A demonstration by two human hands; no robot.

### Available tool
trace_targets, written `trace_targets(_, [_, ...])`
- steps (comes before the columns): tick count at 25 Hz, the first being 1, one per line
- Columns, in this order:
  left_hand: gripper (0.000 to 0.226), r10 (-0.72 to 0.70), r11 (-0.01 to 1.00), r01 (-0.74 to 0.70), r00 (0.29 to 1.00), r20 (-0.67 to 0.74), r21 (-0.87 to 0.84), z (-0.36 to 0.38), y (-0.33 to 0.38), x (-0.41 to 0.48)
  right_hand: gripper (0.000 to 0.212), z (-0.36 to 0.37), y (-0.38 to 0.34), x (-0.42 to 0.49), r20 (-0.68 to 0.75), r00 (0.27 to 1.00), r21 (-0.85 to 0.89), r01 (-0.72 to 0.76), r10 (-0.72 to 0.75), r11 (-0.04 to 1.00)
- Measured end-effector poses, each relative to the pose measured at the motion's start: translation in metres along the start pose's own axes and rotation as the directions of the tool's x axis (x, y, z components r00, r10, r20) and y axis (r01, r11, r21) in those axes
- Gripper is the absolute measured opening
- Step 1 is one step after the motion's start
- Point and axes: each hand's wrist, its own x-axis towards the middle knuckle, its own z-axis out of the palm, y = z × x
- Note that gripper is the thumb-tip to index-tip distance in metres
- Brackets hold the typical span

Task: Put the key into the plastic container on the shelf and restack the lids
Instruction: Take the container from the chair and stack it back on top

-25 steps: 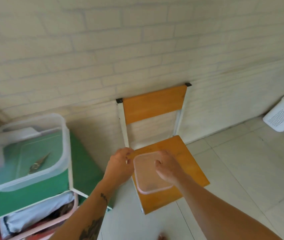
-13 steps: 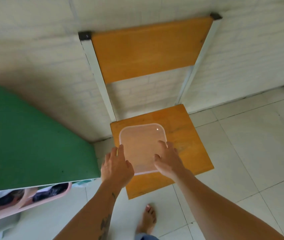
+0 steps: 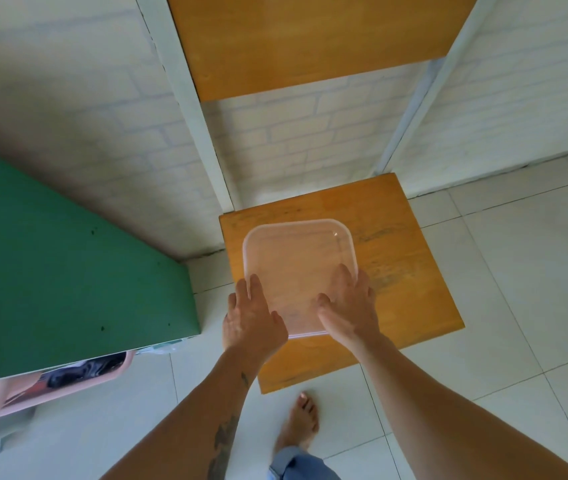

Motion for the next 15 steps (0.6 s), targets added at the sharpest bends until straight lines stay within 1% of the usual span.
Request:
trace_targets(2, [0.071,0.005,0.999,-0.005,1.000,0.011,-0.054,-0.008,0.001,-0.004,0.064,-0.005,-0.003,-0.008,-0.012,1.000,-0.001,-0.026,0.026,1.000])
trace_targets(3, [0.070,0.017,0.998,-0.018,1.000,-0.008,-0.066,-0.014,0.002,-0.008,0.065,-0.010,-0.007,-0.013,-0.035,0.999,-0.009,-0.029,0.029,1.000])
trace_targets(7, [0.068,0.059,0.993,-0.074,0.985,-0.164,-0.090,-0.061,0.013,-0.031,0.061,-0.047,-0.040,-0.042,-0.159,0.987,-0.030,-0.008,0.003,1.000])
trace_targets(11, [0.061,0.120,0.986,-0.156,0.913,-0.390,-0.061,-0.133,0.030,-0.066,0.052,-0.111,-0.086,-0.083,-0.250,0.967,-0.004,0.055,-0.055,0.998])
trace_targets(15, [0.058,0.159,0.978,-0.205,0.835,-0.526,-0.030,-0.206,0.043,-0.105,0.051,-0.173,-0.128,-0.132,-0.312,0.943,0.008,0.128,-0.119,0.992])
